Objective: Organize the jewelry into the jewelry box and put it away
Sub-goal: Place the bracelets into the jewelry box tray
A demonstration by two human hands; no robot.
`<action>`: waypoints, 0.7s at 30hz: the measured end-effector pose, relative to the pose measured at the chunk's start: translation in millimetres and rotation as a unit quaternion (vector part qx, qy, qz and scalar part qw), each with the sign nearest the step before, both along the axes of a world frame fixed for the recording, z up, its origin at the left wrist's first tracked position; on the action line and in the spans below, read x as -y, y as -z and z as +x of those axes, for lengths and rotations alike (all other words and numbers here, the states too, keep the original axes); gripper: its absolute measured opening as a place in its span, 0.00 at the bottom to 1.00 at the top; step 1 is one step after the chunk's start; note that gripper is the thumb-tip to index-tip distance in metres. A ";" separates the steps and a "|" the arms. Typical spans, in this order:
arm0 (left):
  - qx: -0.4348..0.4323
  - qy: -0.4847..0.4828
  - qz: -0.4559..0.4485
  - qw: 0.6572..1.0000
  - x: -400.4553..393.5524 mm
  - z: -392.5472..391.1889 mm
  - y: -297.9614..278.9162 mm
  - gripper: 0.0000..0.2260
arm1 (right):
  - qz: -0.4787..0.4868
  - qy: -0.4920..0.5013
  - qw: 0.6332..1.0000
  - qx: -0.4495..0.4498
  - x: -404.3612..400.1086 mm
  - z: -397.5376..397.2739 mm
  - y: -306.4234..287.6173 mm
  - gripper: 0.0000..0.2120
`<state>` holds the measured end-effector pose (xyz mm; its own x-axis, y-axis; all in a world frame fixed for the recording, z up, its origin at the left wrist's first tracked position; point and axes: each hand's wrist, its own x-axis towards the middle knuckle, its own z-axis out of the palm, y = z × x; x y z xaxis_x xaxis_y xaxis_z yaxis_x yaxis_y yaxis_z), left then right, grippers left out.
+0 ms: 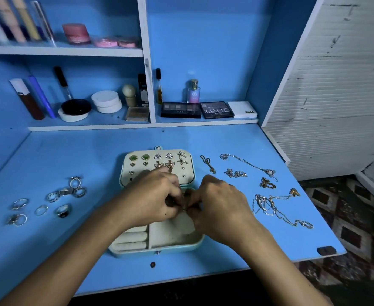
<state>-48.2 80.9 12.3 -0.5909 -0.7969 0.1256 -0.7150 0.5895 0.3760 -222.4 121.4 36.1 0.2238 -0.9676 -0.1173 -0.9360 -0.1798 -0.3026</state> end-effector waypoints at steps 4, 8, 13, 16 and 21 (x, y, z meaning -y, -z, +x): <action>0.023 0.000 -0.006 1.000 0.5 1.1 -1.3 0.10 | -0.006 -0.005 1.000 -0.001 -0.1 -0.3 0.9 0.11; 0.015 -0.004 -0.003 1.000 0.3 -0.2 -2.1 0.11 | -0.015 0.000 1.000 0.019 -0.6 -3.5 3.0 0.10; -0.022 0.000 -0.014 1.000 3.9 1.6 -1.3 0.15 | -0.047 0.010 0.996 0.069 0.1 -14.7 4.0 0.09; -0.045 -0.009 -0.029 0.999 7.1 -1.5 -5.3 0.10 | -0.089 0.039 0.991 0.094 3.0 -28.6 3.2 0.09; -0.085 -0.017 -0.031 0.996 14.4 -17.8 -11.2 0.02 | -0.130 0.098 0.979 0.126 7.3 -57.4 4.8 0.08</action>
<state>-66.0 66.5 23.6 -0.5297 -0.8035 0.2717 -0.6641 0.5921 0.4565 -279.8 114.2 31.3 0.0209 -0.9846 0.1737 -0.8614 -0.1059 -0.4968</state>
